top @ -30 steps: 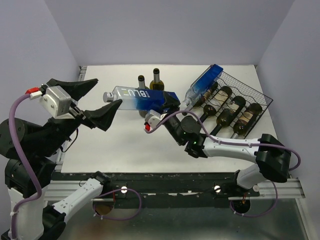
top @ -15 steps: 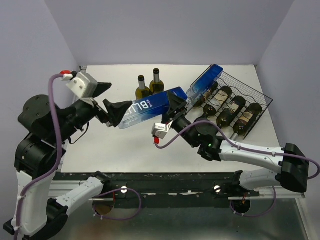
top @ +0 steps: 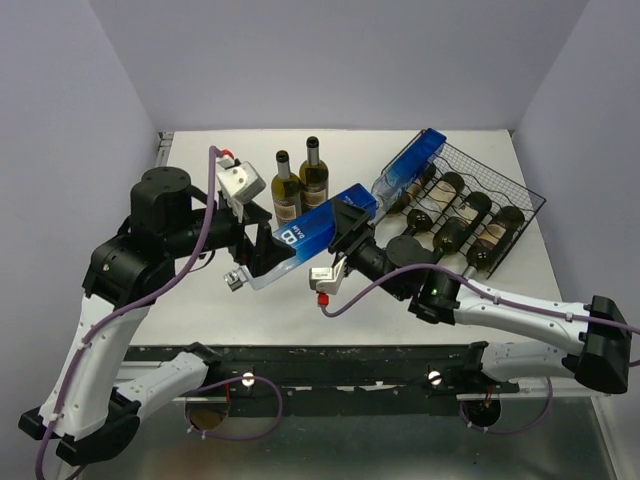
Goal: Put the wine bottle on the wine rack
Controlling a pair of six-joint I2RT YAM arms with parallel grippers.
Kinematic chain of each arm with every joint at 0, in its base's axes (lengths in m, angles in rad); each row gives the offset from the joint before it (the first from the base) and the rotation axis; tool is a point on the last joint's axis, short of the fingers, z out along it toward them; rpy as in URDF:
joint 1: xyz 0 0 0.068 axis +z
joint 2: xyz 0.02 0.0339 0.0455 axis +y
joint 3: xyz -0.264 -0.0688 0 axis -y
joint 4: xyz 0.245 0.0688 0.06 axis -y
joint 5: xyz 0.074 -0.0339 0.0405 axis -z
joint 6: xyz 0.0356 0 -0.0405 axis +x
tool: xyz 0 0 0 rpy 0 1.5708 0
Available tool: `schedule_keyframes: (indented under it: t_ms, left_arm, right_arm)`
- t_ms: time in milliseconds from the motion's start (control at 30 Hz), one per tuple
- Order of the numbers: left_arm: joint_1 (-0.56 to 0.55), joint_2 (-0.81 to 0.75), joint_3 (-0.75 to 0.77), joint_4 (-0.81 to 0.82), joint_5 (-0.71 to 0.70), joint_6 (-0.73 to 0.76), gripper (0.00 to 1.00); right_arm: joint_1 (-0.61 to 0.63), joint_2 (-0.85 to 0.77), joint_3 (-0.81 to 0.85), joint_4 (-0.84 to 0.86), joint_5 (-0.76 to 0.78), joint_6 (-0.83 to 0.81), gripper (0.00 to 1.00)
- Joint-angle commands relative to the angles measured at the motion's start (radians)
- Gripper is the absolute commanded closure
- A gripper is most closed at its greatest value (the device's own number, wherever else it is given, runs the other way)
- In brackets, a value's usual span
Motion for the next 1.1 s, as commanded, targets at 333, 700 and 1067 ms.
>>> schedule_keyframes:
  t_ms: [333, 700, 1067]
  left_arm:
    - [-0.007, 0.077, -0.053, -0.138, 0.028, 0.038, 0.01]
    - [-0.047, 0.137, -0.079, -0.218, -0.053, 0.059, 0.01]
    - [-0.067, 0.152, -0.081, -0.185, -0.168, 0.068, 0.55]
  right_arm:
    - [0.005, -0.082, 0.075, 0.107, -0.034, -0.097, 0.99]
    - [0.005, -0.063, 0.075, 0.193, -0.016, -0.068, 0.99]
    - [0.007, -0.063, 0.080, 0.210, 0.001, -0.052, 0.99]
